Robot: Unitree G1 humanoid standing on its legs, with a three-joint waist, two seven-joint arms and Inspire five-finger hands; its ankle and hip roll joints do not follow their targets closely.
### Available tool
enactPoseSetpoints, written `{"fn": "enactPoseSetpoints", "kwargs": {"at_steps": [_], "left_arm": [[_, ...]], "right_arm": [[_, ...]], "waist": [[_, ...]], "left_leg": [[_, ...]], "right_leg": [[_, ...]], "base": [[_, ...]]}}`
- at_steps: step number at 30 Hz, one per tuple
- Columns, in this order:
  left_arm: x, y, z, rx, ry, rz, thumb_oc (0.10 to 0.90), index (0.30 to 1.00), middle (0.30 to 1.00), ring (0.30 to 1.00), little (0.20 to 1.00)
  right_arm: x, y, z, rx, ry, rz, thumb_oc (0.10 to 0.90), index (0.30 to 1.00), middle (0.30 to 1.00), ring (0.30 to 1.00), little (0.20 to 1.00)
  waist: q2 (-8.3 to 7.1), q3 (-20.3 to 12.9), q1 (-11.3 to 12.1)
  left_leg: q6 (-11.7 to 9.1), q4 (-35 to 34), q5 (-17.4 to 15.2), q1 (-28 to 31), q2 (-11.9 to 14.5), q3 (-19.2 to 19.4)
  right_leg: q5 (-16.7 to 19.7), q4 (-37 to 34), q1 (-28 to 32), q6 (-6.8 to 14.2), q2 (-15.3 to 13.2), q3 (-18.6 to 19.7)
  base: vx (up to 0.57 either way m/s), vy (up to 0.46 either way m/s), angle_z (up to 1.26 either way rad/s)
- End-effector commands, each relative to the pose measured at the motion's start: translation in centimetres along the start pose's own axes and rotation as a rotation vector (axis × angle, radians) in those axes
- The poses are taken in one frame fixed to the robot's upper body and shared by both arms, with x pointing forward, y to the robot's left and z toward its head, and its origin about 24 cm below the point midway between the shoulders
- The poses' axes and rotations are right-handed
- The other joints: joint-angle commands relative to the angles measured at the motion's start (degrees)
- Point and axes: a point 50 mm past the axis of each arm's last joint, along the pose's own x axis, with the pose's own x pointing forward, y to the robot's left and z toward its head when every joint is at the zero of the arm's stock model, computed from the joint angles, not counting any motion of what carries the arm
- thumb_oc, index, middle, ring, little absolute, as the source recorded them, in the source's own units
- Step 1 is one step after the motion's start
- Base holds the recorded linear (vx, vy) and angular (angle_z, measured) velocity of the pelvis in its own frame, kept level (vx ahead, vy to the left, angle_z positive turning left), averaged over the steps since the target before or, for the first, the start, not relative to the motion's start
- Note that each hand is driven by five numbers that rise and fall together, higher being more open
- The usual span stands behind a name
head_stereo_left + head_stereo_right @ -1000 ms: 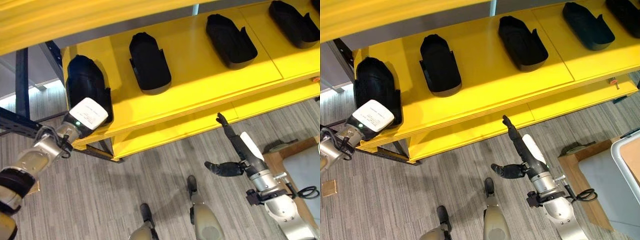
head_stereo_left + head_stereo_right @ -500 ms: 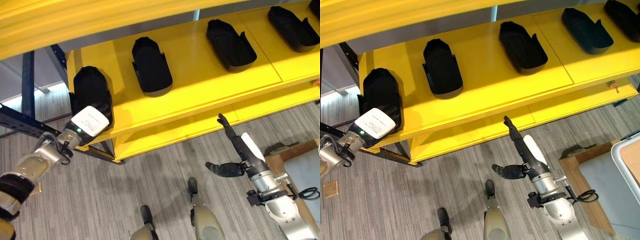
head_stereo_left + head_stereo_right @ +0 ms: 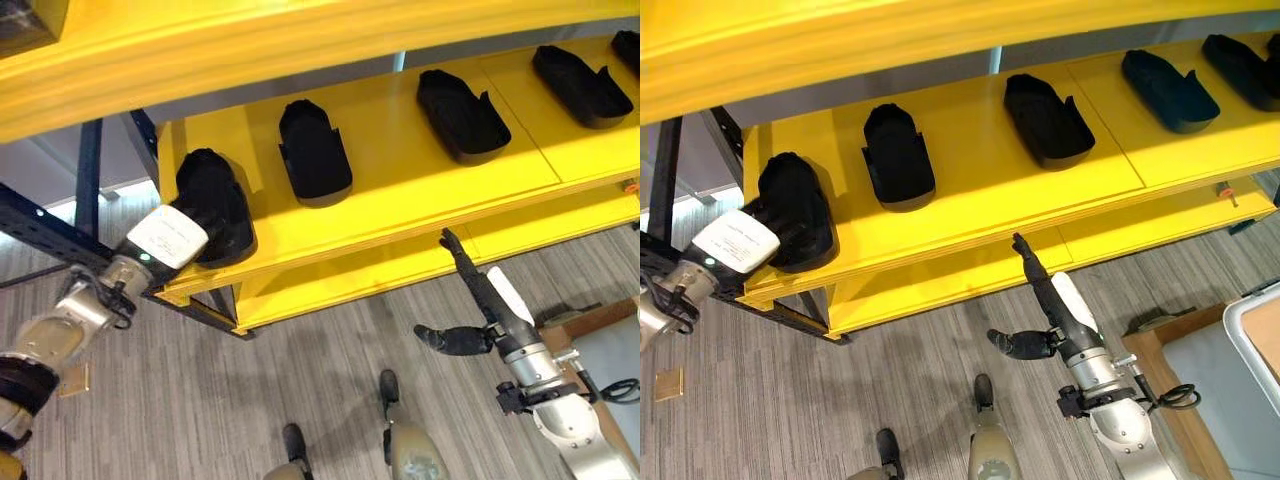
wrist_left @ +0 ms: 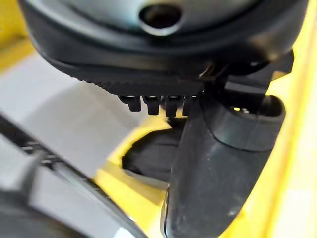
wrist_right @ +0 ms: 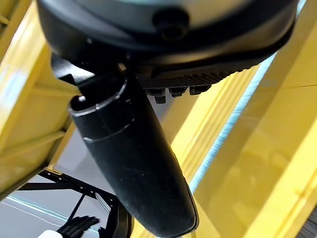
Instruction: Move parts from the plastic box to the shelf.
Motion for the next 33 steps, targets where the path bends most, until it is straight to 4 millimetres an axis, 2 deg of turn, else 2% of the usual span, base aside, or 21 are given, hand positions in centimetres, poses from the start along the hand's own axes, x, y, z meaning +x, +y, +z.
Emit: {"fn": "enactPoseSetpoints", "kwargs": {"at_steps": [1, 7, 13, 18, 19, 21, 25, 33], "left_arm": [[-0.7, 3.7, -6.0, 0.066, 0.23, 0.172, 0.9, 1.0, 1.0, 1.0, 1.0], [-1.8, 3.1, -6.4, 0.044, 0.271, 0.162, 0.9, 1.0, 1.0, 1.0, 1.0], [-3.0, 2.9, -5.7, -0.023, 0.295, 0.203, 0.9, 1.0, 1.0, 1.0, 1.0], [-4.1, 3.0, -2.7, -0.24, 0.302, 0.324, 0.9, 1.0, 1.0, 1.0, 1.0], [-4.3, 3.0, -2.7, -0.241, 0.304, 0.322, 0.9, 1.0, 1.0, 1.0, 1.0], [-4.7, 3.0, 1.1, -0.513, 0.287, 0.401, 0.9, 1.0, 1.0, 1.0, 1.0], [-4.8, 2.7, 4.4, -0.732, 0.278, 0.422, 0.9, 1.0, 1.0, 1.0, 1.0], [-4.5, 2.9, 9.4, -0.921, 0.176, 0.377, 0.9, 1.0, 1.0, 1.0, 1.0]], "right_arm": [[0.4, -2.1, 3.4, 0.002, -0.21, -0.1, 0.9, 1.0, 1.0, 1.0, 1.0], [0.5, -1.9, 3.2, 0.01, -0.194, -0.086, 0.9, 1.0, 1.0, 1.0, 1.0], [0.2, -2.1, 2.9, 0.016, -0.17, -0.109, 0.9, 1.0, 1.0, 1.0, 1.0], [0.0, -2.1, 2.6, 0.034, -0.146, -0.123, 0.9, 1.0, 1.0, 1.0, 1.0], [0.0, -2.1, 2.6, 0.033, -0.146, -0.121, 0.9, 1.0, 1.0, 1.0, 1.0], [0.2, -2.0, 2.4, 0.058, -0.127, -0.13, 0.9, 1.0, 1.0, 1.0, 1.0], [0.4, -1.9, 2.3, 0.082, -0.111, -0.128, 0.9, 1.0, 1.0, 1.0, 1.0], [0.5, -1.7, 2.1, 0.061, -0.09, -0.132, 0.9, 1.0, 1.0, 1.0, 1.0]], "waist": [[0.7, -6.7, 0.1], [0.66, -7.9, 0.5], [0.18, -9.1, 1.3], [-0.61, -9.5, 1.9], [-0.54, -9.5, 1.8], [-1.52, -9.5, 2.0], [-2.25, -9.4, 2.3], [-3.51, -8.1, 2.9]], "left_leg": [[1.5, 2.4, -2.6, 0.3, 0.1, -0.3], [1.5, 1.5, -2.5, 1.5, 0.1, -0.3], [1.5, 1.0, -2.5, 2.5, 0.1, -0.4], [1.5, 0.4, -2.4, 2.9, 0.2, -0.6], [1.5, 0.4, -2.4, 2.9, 0.2, -0.5], [1.6, 0.3, -2.3, 3.1, 0.4, -0.5], [1.6, 0.1, -2.2, 3.3, 0.8, -0.2], [1.6, 0.0, -1.4, 2.3, 1.5, -0.7]], "right_leg": [[-8.5, 4.7, 6.7, 6.9, -5.8, -1.8], [-8.4, 3.8, 8.1, 7.0, -5.5, -2.2], [-8.5, 3.3, 9.3, 6.9, -5.3, -2.6], [-8.4, 2.5, 9.8, 6.7, -4.9, -2.6], [-8.4, 2.5, 9.8, 6.7, -4.9, -2.6], [-8.2, 1.9, 10.0, 6.3, -4.5, -2.3], [-8.1, 1.4, 10.2, 6.0, -4.2, -2.2], [-8.0, 1.1, 10.0, 5.6, -3.4, -2.7]], "base": [[0.05, -0.016, -0.01], [0.02, -0.006, 0.0], [0.0, 0.0, 0.0], [0.0, 0.0, 0.0], [0.0, -0.009, -0.04], [0.0, 0.0, 0.0], [0.0, 0.0, 0.0], [-0.02, -0.025, 0.0]]}}
